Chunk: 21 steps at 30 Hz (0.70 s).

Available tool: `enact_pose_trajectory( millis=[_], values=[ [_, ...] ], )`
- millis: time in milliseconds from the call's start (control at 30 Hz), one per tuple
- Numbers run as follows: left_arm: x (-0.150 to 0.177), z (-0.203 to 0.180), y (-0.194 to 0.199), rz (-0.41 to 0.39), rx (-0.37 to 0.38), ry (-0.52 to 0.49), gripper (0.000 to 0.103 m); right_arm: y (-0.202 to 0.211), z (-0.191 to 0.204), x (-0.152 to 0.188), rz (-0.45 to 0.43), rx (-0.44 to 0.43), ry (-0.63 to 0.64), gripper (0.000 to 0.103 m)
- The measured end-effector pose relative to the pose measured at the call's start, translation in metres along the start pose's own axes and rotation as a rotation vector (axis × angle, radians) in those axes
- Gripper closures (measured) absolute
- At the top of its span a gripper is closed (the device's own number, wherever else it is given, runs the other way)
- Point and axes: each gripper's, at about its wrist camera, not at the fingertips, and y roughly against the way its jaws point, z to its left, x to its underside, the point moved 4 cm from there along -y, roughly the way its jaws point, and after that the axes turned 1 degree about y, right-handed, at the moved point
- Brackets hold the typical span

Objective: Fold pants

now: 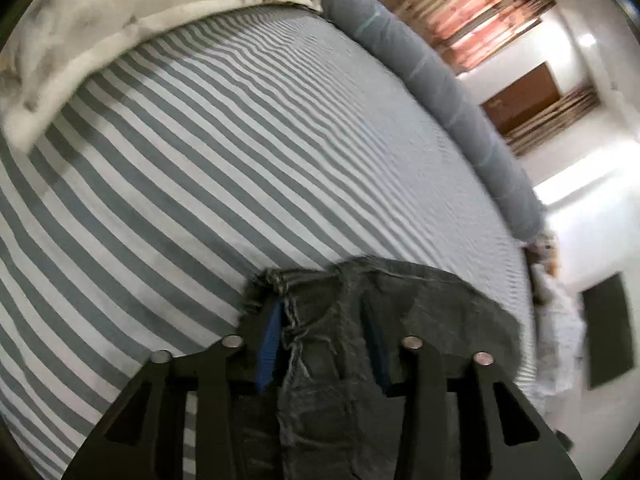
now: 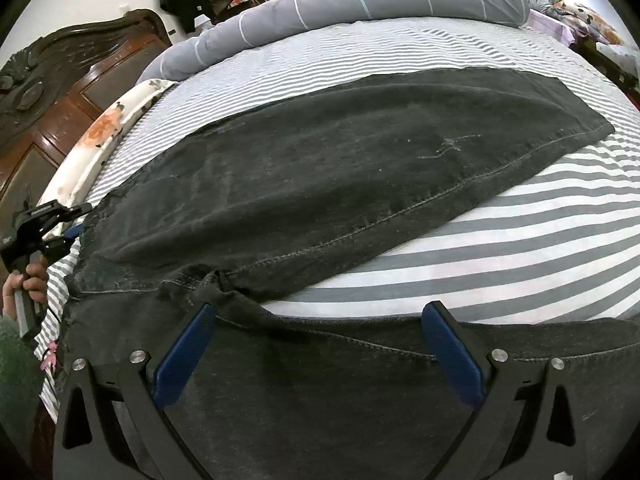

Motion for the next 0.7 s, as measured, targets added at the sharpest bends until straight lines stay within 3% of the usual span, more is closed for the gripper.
enact_pose_trajectory(
  millis=[67, 200, 500, 533, 567, 600, 700],
  values=[
    [0.006, -0.001, 0.003, 0.023, 0.024, 0.000, 0.073, -0.001, 0.001, 0.000, 0.000, 0.001, 0.007, 0.001],
    [0.004, 0.001, -0.006, 0.029, 0.000, 0.003, 0.073, -0.002, 0.001, 0.001, 0.008, -0.004, 0.010, 0.001],
    [-0.007, -0.007, -0.023, -0.026, -0.014, 0.035, 0.072, -0.010, 0.000, -0.014, 0.039, 0.000, 0.056, 0.001],
    [-0.004, -0.009, -0.019, -0.063, -0.032, 0.017, 0.080, -0.013, 0.001, -0.021, 0.043, 0.003, 0.081, 0.001],
    [-0.001, -0.010, -0.016, -0.086, -0.060, -0.005, 0.096, -0.015, 0.003, -0.031, 0.048, 0.005, 0.116, 0.001],
    [0.002, -0.013, -0.012, -0.113, -0.092, -0.037, 0.096, -0.017, 0.004, -0.039, 0.050, 0.006, 0.148, 0.001],
    [0.010, -0.024, 0.004, -0.193, -0.058, -0.062, 0.097, -0.021, 0.015, -0.070, 0.052, -0.001, 0.259, 0.001]
  ],
)
